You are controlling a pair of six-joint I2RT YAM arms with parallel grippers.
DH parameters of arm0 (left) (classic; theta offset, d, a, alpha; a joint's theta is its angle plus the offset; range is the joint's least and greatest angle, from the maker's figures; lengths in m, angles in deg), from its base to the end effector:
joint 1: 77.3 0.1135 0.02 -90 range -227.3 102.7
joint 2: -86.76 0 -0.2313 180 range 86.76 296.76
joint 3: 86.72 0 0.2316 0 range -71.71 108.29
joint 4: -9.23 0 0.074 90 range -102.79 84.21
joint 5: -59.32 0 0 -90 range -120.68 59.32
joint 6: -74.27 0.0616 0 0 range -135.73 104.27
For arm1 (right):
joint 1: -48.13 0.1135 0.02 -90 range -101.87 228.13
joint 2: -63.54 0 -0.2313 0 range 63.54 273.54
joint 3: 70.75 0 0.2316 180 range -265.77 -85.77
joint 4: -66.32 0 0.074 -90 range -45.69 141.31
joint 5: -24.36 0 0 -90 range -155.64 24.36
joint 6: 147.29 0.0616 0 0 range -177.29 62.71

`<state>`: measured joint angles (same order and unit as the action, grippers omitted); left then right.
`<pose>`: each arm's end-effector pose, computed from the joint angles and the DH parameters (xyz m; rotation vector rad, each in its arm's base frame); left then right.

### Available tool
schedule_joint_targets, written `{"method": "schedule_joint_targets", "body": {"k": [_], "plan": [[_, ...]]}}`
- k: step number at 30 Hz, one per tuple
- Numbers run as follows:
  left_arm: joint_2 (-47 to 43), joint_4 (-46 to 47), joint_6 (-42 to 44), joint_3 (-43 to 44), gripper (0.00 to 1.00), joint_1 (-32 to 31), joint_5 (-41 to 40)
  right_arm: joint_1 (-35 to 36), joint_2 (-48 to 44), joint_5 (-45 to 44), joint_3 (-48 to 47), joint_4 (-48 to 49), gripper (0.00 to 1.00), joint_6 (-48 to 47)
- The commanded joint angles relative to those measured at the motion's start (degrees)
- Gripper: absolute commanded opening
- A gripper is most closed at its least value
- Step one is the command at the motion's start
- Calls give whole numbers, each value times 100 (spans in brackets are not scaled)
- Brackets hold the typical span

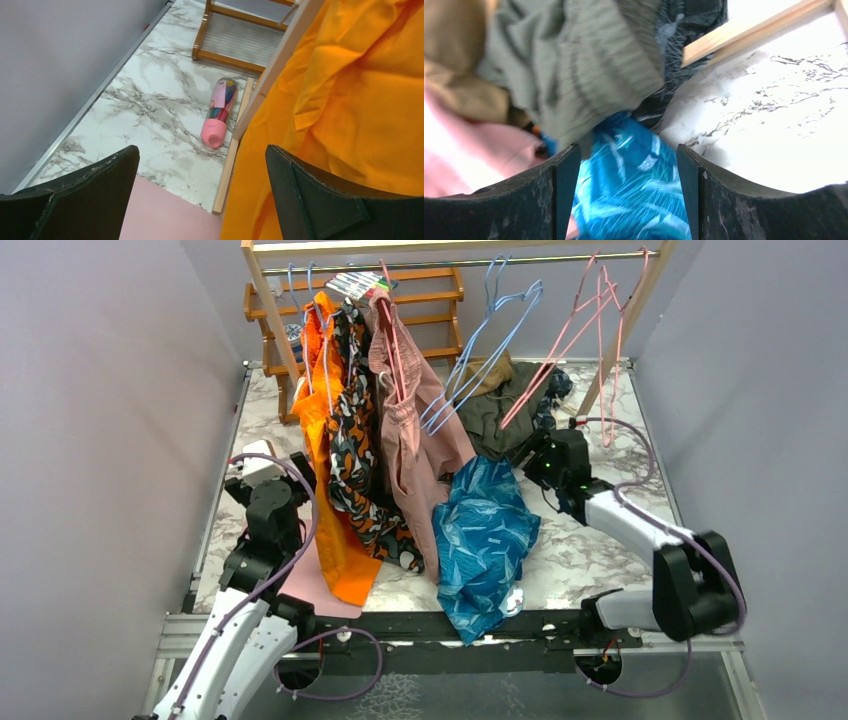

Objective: Place the shorts on the hanger
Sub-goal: Move the hanger to the center of the board.

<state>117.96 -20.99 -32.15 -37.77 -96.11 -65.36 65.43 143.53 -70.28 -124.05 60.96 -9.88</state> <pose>0.1670 -0.0198 0.2770 -0.3902 1.7062 0.0927 0.2893 0.0849 0.1654 0.6144 2.0955 0.5722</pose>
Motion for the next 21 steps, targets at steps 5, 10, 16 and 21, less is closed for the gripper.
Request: {"method": "schedule_joint_targets", "body": {"k": [5, 10, 16, 21], "plan": [[-68, -596, -781, 349, 99, -75, -1200, 36, -1916, 221, 11, -2509, 74, -579], [-57, -1206, -1171, 671, 99, -72, -1482, 36, -2790, 1135, -191, -3998, 74, -977], [-93, -890, -731, 501, 99, -73, -799, 45, -3611, 1591, 288, -4220, 73, -910], [-4, -189, -45, 445, 98, -77, -23, 44, -3510, 1420, 870, -3339, 73, -799]]}}
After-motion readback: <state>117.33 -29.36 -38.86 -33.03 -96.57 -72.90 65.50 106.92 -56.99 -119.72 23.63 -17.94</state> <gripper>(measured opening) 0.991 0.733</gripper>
